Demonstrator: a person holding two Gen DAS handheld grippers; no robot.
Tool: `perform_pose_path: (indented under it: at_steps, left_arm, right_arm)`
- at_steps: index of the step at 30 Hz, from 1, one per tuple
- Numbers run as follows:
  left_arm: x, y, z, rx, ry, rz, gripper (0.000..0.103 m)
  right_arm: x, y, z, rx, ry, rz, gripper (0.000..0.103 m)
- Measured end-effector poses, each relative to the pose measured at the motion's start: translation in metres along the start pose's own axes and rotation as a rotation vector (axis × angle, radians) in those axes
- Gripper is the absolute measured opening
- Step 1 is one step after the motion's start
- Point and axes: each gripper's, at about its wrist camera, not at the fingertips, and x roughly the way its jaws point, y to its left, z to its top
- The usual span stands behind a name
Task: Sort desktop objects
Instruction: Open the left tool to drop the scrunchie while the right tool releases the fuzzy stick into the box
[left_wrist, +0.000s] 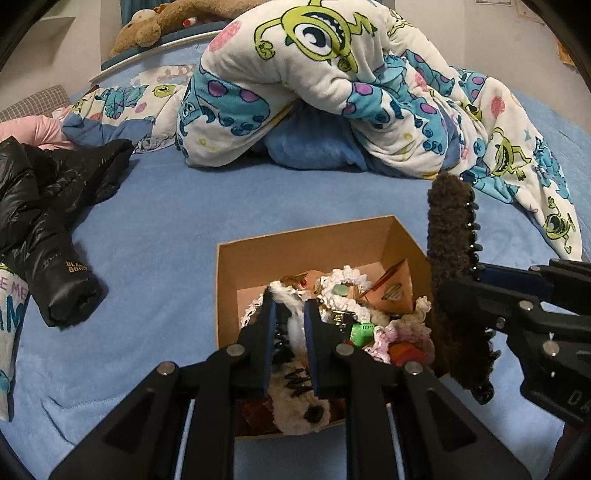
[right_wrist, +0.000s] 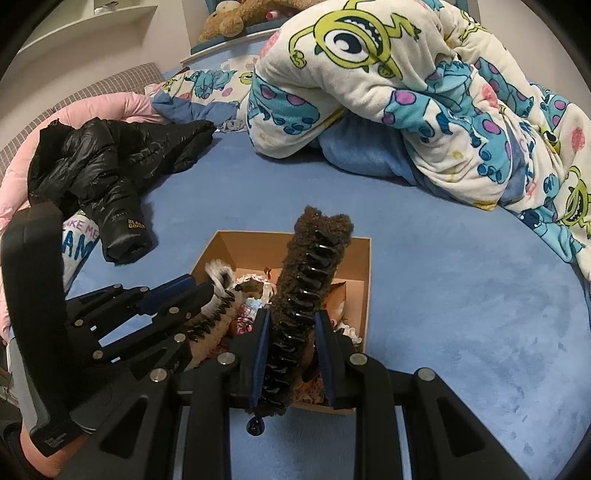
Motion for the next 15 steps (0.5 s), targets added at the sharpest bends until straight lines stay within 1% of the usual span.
perform_pose_path:
  at_steps: [1,2,3,10,15]
  left_arm:
    - [0.001,0.001,-0.001,-0.004,0.000,-0.003,0.040]
    - [0.000,0.002,-0.001,-0.012,-0.003,-0.003,0.049]
    - [0.000,0.003,-0.001,-0.020,-0.008,-0.002,0.055]
    - [-0.003,0.006,-0.004,-0.026,-0.011,0.007,0.055]
    - [-0.005,0.009,-0.008,-0.030,-0.010,0.014,0.055]
  right_arm:
    - [0.002,0.000,0.000,0.001,0.004,-0.001,0.024]
    - [0.005,-0.001,-0.001,0.002,0.008,-0.002,0.024]
    - [0.007,-0.001,-0.001,0.002,0.011,-0.004,0.024]
    - [0.017,0.000,-0.002,0.002,0.033,-0.006,0.025]
    - [0.017,-0.003,0.000,0.025,0.028,-0.013,0.028]
